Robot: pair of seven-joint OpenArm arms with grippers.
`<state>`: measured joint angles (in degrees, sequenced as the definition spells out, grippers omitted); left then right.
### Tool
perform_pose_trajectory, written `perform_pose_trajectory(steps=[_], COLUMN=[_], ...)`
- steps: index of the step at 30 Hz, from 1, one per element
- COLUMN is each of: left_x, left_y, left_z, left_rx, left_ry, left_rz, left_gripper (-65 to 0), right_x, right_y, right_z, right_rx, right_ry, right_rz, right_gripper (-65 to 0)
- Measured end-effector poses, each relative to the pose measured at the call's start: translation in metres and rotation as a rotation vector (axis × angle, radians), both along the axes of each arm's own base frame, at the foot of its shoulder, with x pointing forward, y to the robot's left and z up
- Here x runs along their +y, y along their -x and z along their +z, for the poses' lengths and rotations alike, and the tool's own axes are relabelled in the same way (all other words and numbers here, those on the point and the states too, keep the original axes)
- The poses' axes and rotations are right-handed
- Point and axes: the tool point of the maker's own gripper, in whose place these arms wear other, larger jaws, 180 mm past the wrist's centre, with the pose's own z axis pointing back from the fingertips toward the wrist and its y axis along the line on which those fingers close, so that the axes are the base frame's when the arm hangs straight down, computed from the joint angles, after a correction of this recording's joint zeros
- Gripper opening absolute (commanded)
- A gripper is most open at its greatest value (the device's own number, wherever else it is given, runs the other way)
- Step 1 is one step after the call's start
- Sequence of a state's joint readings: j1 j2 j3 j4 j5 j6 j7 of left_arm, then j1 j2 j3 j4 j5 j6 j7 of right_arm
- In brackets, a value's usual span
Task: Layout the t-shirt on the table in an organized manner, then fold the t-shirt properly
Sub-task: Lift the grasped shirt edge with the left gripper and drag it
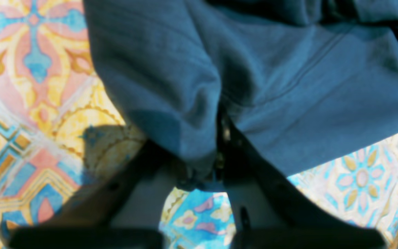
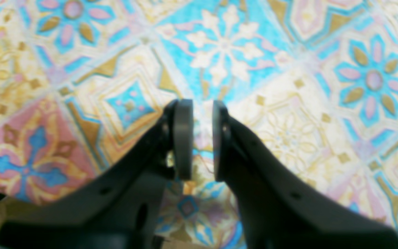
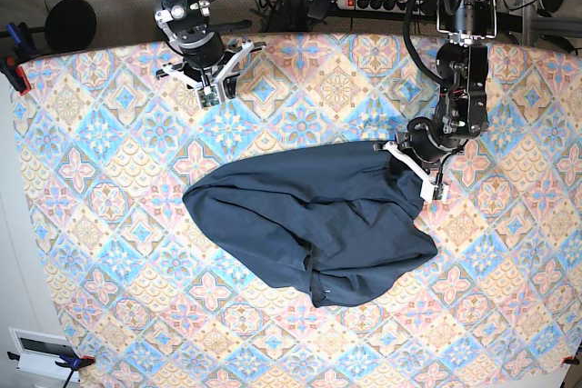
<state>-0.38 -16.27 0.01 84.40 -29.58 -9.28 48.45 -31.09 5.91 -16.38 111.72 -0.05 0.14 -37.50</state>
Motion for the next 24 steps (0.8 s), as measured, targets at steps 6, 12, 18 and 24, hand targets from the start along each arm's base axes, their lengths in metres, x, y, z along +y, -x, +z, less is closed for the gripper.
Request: perform_pose_trajectory(steps=[6, 12, 18, 24], left_x=[-0.030, -0.088, -0.125, -0.128], left_y=[-0.008, -0.003, -0.029, -0.061], left_z=[0.081, 0.176, 0.251, 0.348], left_rx=[-0.227, -0.407, -0.539, -0.775], left_ry=[0.026, 0.170, 0.247, 0.207], left_rz=[-0.078, -0.204, -0.264, -0.283], left_gripper=[-65.0, -65.0, -65.0, -65.0], right_x=[-0.002, -0.003, -0.032, -0.039], right_y=[0.000, -0.001, -0.008, -0.006], right_z=[0.000, 0.000, 0.002, 0.000], right_rx=[-0.002, -0.004, -0.016, -0.009], right_ry=[0.001, 0.002, 0.043, 0.052], right_rz=[-0.004, -0.006, -0.075, -0.091], right_gripper=[-55.6, -55.6, -55.6, -55.3])
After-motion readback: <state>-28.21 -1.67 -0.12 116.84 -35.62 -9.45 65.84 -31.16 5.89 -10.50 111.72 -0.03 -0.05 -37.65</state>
